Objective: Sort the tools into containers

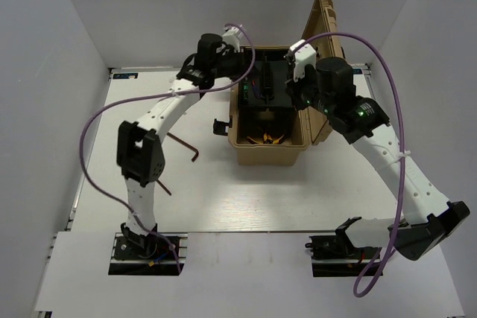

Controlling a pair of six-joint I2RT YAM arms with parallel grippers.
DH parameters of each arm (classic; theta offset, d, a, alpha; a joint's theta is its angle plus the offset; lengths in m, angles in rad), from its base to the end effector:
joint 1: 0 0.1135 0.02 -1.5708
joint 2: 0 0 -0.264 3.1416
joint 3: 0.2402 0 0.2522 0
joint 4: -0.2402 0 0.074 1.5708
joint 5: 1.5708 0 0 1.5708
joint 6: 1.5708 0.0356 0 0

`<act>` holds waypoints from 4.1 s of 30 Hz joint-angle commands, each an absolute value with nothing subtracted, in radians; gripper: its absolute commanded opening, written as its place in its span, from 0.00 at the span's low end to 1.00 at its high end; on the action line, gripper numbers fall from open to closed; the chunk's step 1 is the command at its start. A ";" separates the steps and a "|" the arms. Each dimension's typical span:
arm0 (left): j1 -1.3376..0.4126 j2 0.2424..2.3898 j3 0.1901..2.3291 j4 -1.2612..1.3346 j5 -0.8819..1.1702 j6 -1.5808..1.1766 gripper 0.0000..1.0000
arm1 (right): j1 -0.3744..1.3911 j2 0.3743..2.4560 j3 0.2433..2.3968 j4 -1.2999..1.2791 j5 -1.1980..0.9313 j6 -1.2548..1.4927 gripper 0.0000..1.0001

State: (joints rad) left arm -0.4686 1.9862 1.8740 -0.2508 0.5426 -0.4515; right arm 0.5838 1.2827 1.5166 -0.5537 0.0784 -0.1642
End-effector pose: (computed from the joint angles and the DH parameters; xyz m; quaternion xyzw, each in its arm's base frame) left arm 0.4149 -0.2306 0.3501 0.1590 0.7917 -0.4406 0.3923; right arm 0.2296 0.1483 0.4473 -0.2746 0.7624 0.0908 0.5788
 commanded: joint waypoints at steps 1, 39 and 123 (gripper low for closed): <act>-0.498 2.061 2.070 -0.133 0.634 -0.521 0.00 | 0.583 1.281 1.560 -0.551 0.063 -0.198 0.00; -0.483 1.464 1.602 -0.420 -0.188 -0.377 0.27 | 0.589 1.373 1.531 -0.614 -0.544 -0.213 0.20; -0.459 0.370 0.765 -0.864 -0.781 -0.620 0.96 | 1.012 2.260 2.160 -0.710 -0.232 -0.028 0.00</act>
State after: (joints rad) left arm -0.4545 0.3573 0.7727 -0.8650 -0.7887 -0.6277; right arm 1.0084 2.3821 2.1010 -0.6888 -0.1902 -0.0601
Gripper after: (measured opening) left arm 0.961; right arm 0.147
